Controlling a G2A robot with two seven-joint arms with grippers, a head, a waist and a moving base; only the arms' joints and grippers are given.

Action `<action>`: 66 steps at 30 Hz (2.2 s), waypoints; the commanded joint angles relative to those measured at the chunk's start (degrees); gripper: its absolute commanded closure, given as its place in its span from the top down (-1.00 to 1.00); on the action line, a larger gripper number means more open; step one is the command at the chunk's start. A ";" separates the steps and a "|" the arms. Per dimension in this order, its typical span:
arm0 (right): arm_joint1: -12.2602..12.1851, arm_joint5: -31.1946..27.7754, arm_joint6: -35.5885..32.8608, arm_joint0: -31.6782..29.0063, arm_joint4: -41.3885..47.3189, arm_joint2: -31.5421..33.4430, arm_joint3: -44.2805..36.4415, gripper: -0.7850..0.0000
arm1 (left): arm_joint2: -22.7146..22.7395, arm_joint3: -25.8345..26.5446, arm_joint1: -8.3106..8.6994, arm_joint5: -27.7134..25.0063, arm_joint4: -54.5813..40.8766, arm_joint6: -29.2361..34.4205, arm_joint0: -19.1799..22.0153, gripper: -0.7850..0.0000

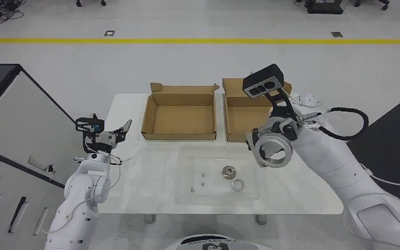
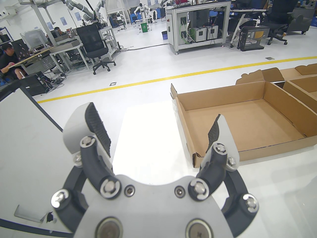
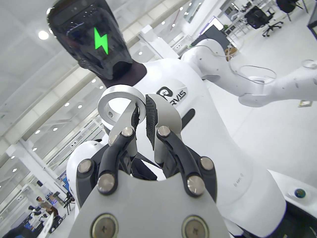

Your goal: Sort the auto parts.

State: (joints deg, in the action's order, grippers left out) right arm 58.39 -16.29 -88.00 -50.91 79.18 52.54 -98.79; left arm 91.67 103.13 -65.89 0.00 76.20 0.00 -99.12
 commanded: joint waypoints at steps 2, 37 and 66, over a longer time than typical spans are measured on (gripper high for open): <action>0.84 0.01 0.00 0.23 2.82 -0.88 -0.81 -1.00 | 0.00 0.00 0.00 0.00 0.00 0.00 0.00 1.00; 6.61 10.03 3.59 -3.26 16.05 -2.11 0.90 -1.00 | 0.00 0.00 0.00 0.00 0.00 0.00 0.00 1.00; 9.83 15.07 6.77 -7.93 14.78 0.87 0.32 -1.00 | 0.00 0.00 0.00 0.00 0.00 0.00 0.00 1.00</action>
State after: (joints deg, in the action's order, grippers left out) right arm 68.14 -1.19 -81.29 -58.79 94.06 53.29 -98.50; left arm 91.67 103.13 -65.89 0.00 76.20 0.00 -99.12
